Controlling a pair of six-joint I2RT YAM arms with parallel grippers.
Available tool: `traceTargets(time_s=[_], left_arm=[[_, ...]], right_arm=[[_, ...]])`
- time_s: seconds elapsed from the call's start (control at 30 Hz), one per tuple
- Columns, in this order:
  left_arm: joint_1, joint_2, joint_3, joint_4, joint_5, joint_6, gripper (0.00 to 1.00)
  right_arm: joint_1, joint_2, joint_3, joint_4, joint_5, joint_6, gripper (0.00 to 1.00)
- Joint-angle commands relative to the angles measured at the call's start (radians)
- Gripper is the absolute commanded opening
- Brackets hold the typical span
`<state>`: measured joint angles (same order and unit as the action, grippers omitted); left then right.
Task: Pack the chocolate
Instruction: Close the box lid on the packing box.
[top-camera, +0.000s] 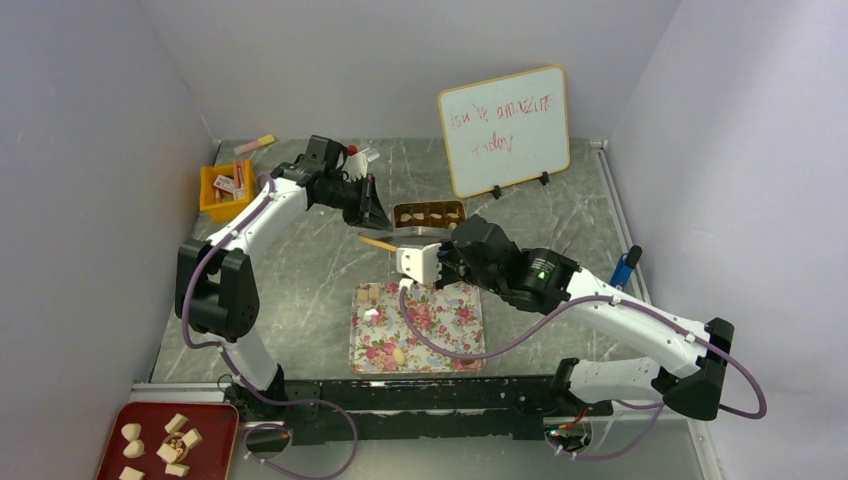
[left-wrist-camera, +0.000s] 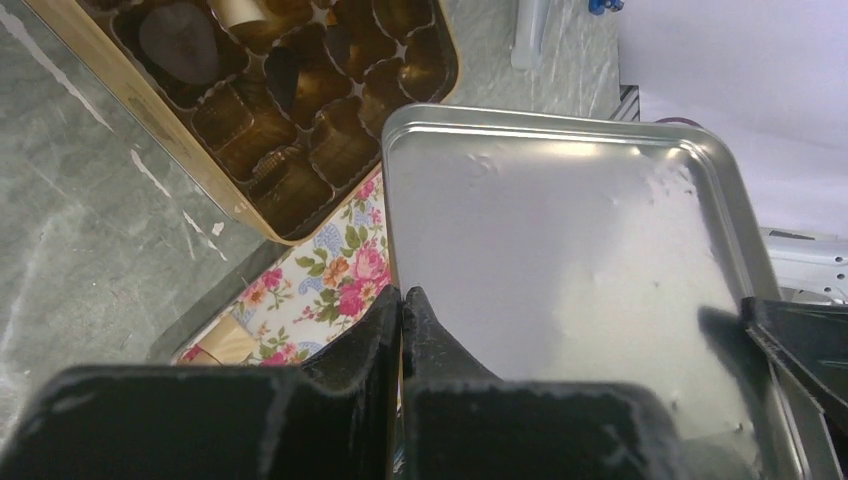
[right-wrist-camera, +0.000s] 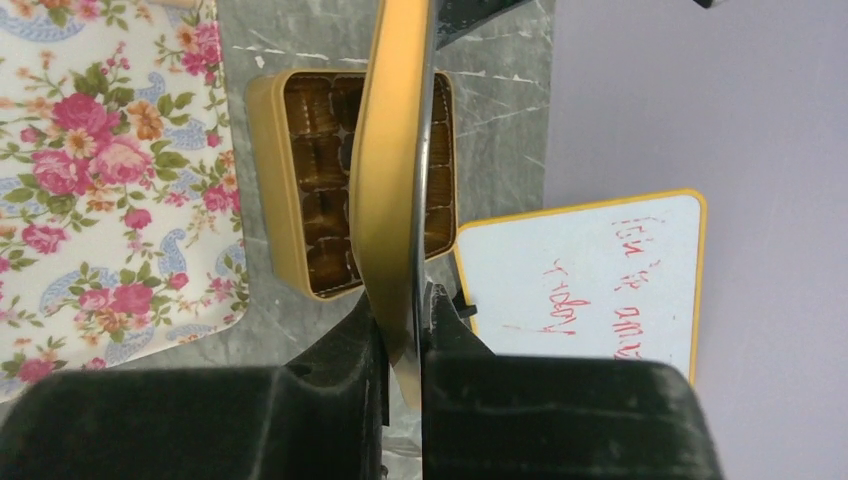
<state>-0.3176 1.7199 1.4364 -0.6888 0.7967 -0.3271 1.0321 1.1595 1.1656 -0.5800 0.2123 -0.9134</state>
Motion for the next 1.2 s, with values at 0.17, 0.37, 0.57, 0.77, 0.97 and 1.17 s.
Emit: traceTargets(time_s=[0.17,0.37,0.57,0.77,0.97,1.17], left_arm=[[-0.005,-0.036,0.002,0.114,-0.003,-0.087,0.07],[0.004,-0.044,-0.046,0.281,-0.065,-0.217,0.2],[0.049,-0.067,-0.13,0.485,-0.146,-0.39,0.27],[0.124,-0.117,-0.251,0.758,-0.239,-0.579,0.31],[0.159,-0.158,-0.328,0.907,-0.31,-0.679,0.31],[0.16,-0.189,-0.42,1.032,-0.322,-0.712,0.3]], right_arm=[[0.003,-0.026,0.016,0.078,0.032,0.046,0.0],[0.002,-0.044,0.004,0.1,0.019,0.086,0.0],[0.0,-0.048,0.014,0.113,-0.002,0.134,0.0],[-0.006,-0.038,0.047,0.083,-0.038,0.205,0.0],[-0.065,-0.018,0.105,0.038,-0.13,0.327,0.0],[-0.202,0.011,0.164,0.049,-0.343,0.526,0.0]])
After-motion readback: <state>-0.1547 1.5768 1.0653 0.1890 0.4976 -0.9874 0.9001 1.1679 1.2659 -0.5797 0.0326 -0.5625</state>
